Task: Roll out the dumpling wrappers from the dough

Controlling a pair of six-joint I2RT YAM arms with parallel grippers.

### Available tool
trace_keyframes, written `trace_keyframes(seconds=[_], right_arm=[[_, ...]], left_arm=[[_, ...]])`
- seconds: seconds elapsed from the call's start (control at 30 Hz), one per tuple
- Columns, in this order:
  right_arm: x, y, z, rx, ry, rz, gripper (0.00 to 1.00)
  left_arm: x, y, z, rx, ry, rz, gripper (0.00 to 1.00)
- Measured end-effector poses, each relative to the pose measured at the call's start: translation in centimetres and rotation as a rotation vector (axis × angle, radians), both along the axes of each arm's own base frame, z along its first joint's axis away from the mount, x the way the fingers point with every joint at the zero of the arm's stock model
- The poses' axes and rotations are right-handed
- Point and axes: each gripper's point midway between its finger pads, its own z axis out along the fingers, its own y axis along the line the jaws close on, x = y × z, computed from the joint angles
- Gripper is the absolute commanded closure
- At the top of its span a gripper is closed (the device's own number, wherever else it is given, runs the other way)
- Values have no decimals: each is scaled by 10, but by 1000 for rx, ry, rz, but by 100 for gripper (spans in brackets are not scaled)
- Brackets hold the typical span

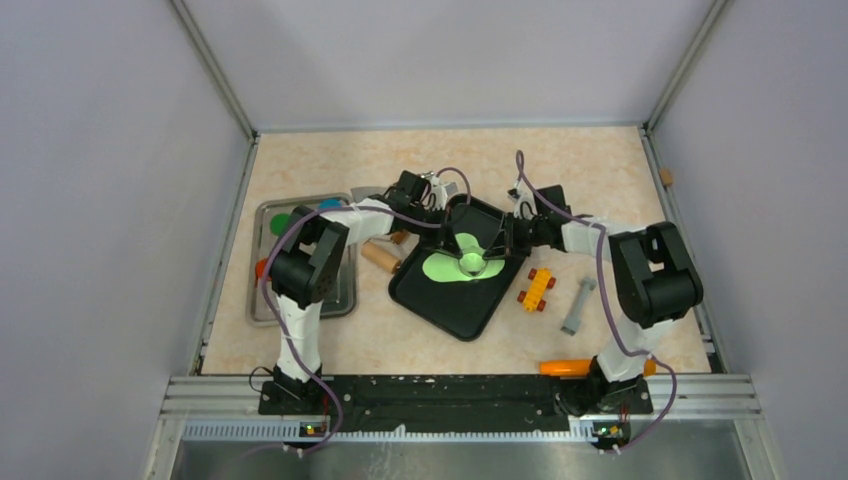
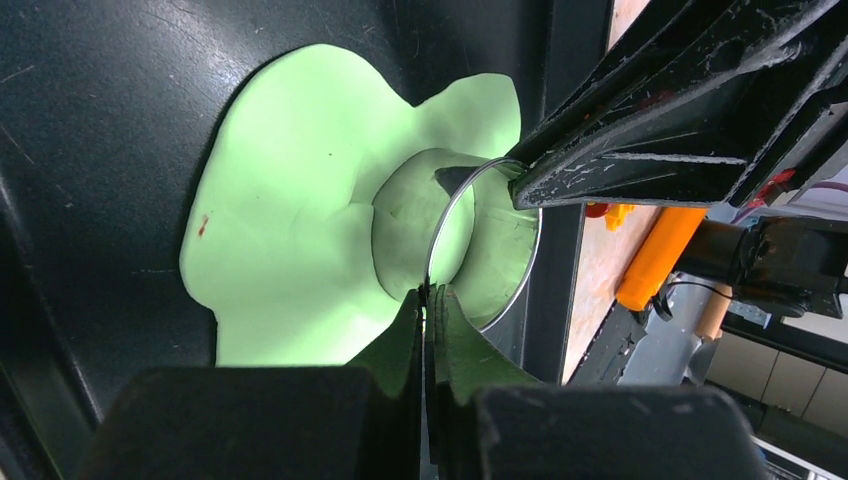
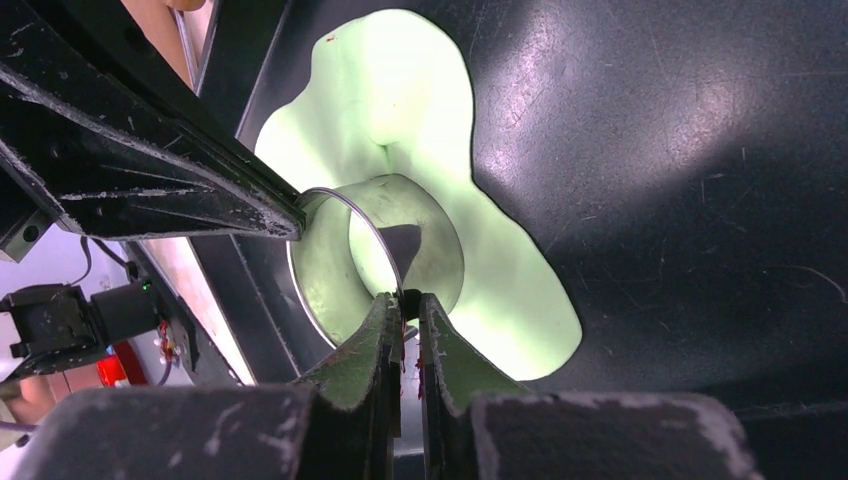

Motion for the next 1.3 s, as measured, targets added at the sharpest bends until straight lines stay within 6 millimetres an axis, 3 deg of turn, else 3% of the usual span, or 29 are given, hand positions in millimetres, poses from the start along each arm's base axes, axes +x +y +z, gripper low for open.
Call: trace_keyframes(seconds=[0.37,0.43,0.53,0.6,0.67,0.8,0.97,1.1,1.2,1.3], right_arm=[[2,1,4,-5,-3,-10,100],[3,1,4,-19,0,-8,91],[2,1,5,-36,1,5,81],[2,-1,7,-54,-3,23,78],[1,-3,11,-70,-2,47,73],[10,-8,30,-94,-39,101,71],[21,-9,69,-104,-211,248,70],[1,-11,94,-103,-430,475,70],[-15,-11,102,-147,-628,661,69],[-28,1,101,-185,-799,843,69]], left_arm=[[2,-2,0,12,29,-9,100],[2,-1,0,15,31,-8,99],[2,-1,2,30,26,-17,71],[5,0,0,58,0,-20,58],[6,4,-6,93,-17,-15,52],[18,12,0,133,-47,-5,51],[53,11,40,106,-186,-27,53],[74,-1,71,40,-311,-126,54],[84,-14,71,-1,-353,-228,54],[80,-19,49,-16,-331,-313,54]])
